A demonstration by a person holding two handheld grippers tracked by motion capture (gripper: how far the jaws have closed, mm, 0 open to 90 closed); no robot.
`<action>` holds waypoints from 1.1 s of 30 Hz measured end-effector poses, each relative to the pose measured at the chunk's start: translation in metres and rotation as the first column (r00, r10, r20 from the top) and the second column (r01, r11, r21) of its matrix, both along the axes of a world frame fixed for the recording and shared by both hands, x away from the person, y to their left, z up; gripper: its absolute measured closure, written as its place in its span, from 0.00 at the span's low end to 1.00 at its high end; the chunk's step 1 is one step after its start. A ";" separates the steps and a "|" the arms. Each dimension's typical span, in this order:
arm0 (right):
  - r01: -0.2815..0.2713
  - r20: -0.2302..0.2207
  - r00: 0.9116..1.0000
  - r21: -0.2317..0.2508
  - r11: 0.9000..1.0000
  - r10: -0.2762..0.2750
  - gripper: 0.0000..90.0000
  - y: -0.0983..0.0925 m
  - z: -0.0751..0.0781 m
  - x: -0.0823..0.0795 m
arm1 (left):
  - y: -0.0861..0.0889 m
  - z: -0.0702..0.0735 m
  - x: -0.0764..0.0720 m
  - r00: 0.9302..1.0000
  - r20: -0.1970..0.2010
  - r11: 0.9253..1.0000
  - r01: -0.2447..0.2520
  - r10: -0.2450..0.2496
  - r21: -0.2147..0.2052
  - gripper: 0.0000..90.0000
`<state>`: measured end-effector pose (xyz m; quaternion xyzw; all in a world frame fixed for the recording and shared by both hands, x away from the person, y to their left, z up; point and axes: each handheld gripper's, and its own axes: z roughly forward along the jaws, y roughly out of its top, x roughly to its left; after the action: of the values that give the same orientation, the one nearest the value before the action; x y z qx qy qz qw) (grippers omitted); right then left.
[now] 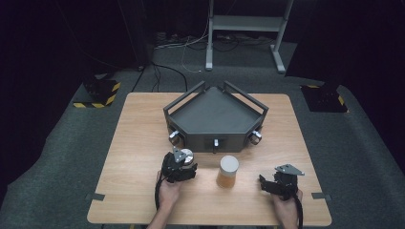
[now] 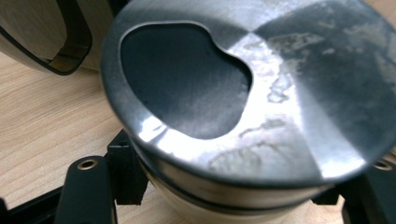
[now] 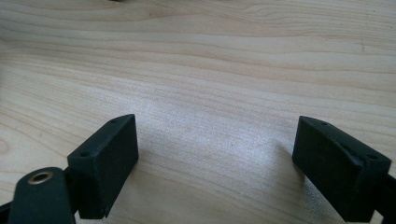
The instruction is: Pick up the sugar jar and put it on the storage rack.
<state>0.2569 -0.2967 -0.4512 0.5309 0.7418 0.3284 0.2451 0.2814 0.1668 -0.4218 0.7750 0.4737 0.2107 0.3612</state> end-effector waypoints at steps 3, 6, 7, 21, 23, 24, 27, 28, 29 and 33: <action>0.000 0.000 1.000 0.000 1.000 0.000 0.16 0.000 0.000 0.000 | 0.001 0.006 0.000 1.000 0.002 1.000 0.017 -0.017 0.005 0.35; 0.000 0.000 1.000 0.000 1.000 0.000 0.16 0.000 0.000 0.000 | 0.001 0.013 0.001 0.999 -0.001 0.999 0.038 -0.038 0.014 0.35; 0.000 0.000 1.000 0.000 1.000 0.000 0.16 0.000 0.000 0.000 | 0.001 0.015 0.002 0.999 -0.001 0.999 0.047 -0.047 0.017 0.35; -0.001 0.001 1.000 0.000 1.000 0.001 0.16 0.000 0.000 0.000 | 0.003 0.058 0.015 0.990 -0.024 0.990 0.139 -0.139 0.010 0.35; -0.001 0.000 1.000 0.000 1.000 0.001 0.16 0.000 0.000 0.000 | 0.004 0.064 0.016 0.989 -0.024 0.989 0.148 -0.148 0.010 0.35; -0.001 0.001 1.000 0.000 1.000 0.001 0.16 0.000 0.000 0.000 | 0.004 0.067 0.017 0.988 -0.026 0.988 0.153 -0.152 0.012 0.35; -0.001 0.001 1.000 0.000 1.000 0.001 0.16 0.000 0.000 0.000 | 0.005 0.076 0.021 0.985 -0.028 0.986 0.168 -0.168 -0.002 0.35; -0.001 0.001 1.000 0.000 1.000 0.001 0.16 0.000 0.000 0.000 | 0.005 0.079 0.023 0.985 -0.028 0.985 0.172 -0.172 -0.004 0.35; -0.001 0.001 1.000 0.000 1.000 0.001 0.16 0.000 0.000 0.000 | 0.005 0.082 0.024 0.984 -0.029 0.984 0.177 -0.177 -0.006 0.35; -0.001 0.001 1.000 0.000 1.000 0.001 0.16 0.000 0.000 0.000 | 0.006 0.093 0.031 0.980 -0.035 0.980 0.197 -0.198 -0.023 0.35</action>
<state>0.2568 -0.2967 -0.4512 0.5305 0.7420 0.3286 0.2452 0.3125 0.1730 -0.3293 0.8185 0.4032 0.1546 0.3789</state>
